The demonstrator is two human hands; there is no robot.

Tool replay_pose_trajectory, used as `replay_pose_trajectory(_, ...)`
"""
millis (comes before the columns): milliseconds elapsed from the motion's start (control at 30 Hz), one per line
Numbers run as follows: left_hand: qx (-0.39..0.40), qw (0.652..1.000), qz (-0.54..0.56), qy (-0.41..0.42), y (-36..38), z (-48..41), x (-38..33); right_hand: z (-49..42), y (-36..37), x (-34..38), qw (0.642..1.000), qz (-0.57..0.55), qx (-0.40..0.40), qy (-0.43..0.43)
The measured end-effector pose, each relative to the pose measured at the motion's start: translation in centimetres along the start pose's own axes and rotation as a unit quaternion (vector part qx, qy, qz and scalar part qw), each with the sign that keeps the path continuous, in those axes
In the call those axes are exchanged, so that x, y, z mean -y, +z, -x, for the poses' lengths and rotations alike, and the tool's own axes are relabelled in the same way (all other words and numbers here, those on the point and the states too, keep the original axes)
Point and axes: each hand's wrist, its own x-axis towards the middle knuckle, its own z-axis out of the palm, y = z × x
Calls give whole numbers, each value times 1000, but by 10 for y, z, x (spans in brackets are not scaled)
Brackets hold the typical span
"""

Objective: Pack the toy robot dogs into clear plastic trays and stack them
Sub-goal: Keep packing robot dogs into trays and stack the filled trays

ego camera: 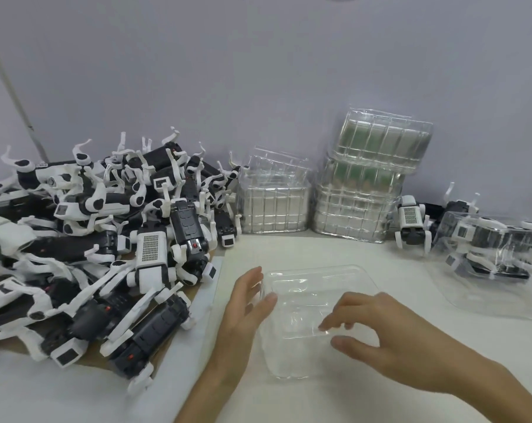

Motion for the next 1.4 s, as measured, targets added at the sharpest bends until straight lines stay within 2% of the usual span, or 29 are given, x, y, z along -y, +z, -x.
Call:
replay_pose_trajectory(67, 10, 999, -31, 14, 2, 6, 1, -13, -12, 9, 998, -46, -45, -3)
replay_pose_trajectory(167, -5, 999, -36, 22, 3, 8, 2, -53, -24, 25, 979, -136, -155, -3)
replay_pose_trajectory(200, -10, 999, -35, 24, 4, 8, 2, -72, -24, 31, 973, -160, -165, 6)
replay_pose_trajectory(267, -19, 999, -37, 26, 5, 6, 2, -114, -19, 47, 963, -228, -135, 47)
replay_pose_trajectory(367, -27, 999, -37, 27, 5, 6, 1, -175, -2, 73, 944, -300, -28, 134)
replay_pose_trajectory(433, -34, 999, -33, 22, 5, 6, 0, -203, 7, 85, 919, -350, 38, 175)
replay_pose_trajectory(500, -38, 999, -33, 16, 5, 6, -1, -220, 11, 89, 884, -420, 87, 185)
replay_pose_trajectory(600, -36, 999, -34, 17, 6, 7, -4, -230, 20, 93, 889, -412, 107, 168)
replay_pose_trajectory(700, -22, 999, -34, 28, 5, 8, -7, -233, 34, 102, 893, -412, 65, 168)
replay_pose_trajectory(800, -17, 999, -33, 34, 5, 10, -10, -235, 46, 105, 896, -408, -39, 174)
replay_pose_trajectory(900, -19, 999, -30, 30, 6, 9, -8, -228, 50, 106, 900, -391, -93, 169)
replay_pose_trajectory(1000, -22, 999, -34, 34, 6, 7, -6, -214, 46, 104, 903, -387, -113, 152)
replay_pose_trajectory(1200, -56, 998, -12, 33, 5, 4, 0, -178, 23, 107, 882, -435, -136, 116)
replay_pose_trajectory(1333, -67, 997, 0, 23, 6, 2, 2, -157, 0, 109, 823, -547, -107, 105)
replay_pose_trajectory(1400, -68, 997, 1, 31, 5, 3, 4, -144, -14, 102, 815, -560, -122, 91)
